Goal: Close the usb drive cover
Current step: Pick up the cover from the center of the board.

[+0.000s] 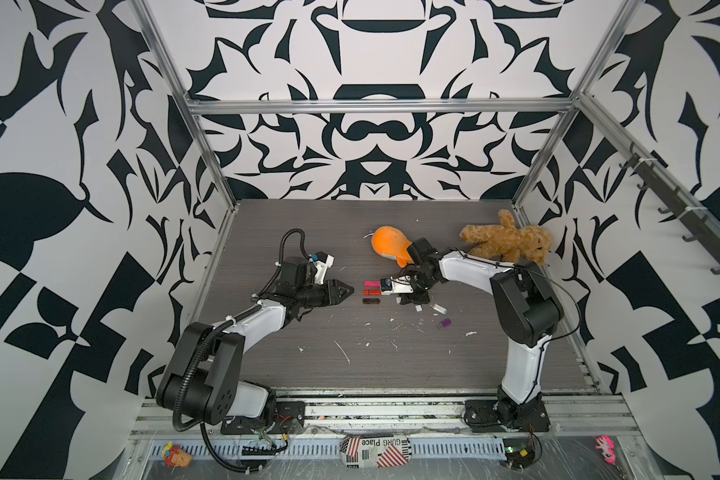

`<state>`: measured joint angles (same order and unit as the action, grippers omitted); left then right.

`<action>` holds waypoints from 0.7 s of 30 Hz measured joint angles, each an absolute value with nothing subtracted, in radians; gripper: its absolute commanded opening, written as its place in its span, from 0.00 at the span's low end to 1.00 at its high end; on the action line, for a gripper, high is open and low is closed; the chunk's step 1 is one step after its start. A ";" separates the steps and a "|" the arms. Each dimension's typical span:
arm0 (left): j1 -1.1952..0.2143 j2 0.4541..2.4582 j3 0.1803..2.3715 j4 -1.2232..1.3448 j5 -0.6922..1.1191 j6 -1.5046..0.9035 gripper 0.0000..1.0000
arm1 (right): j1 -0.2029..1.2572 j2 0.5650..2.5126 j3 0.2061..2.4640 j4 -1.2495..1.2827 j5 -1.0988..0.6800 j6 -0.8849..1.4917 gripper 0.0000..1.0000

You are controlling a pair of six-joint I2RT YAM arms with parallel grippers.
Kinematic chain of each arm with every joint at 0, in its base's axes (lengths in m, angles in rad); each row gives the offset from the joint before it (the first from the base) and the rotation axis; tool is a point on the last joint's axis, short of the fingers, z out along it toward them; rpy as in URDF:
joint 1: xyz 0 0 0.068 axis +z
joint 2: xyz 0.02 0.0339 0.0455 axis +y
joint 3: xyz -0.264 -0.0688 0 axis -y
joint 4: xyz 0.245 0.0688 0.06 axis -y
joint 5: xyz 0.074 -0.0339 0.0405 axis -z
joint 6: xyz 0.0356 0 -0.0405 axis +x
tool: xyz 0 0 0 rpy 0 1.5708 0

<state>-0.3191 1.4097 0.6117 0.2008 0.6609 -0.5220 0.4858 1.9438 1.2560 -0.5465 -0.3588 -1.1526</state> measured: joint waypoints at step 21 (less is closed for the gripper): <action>-0.319 1.414 0.613 0.198 0.672 -0.521 0.39 | 0.484 1.962 1.278 -0.573 -0.398 -1.110 0.19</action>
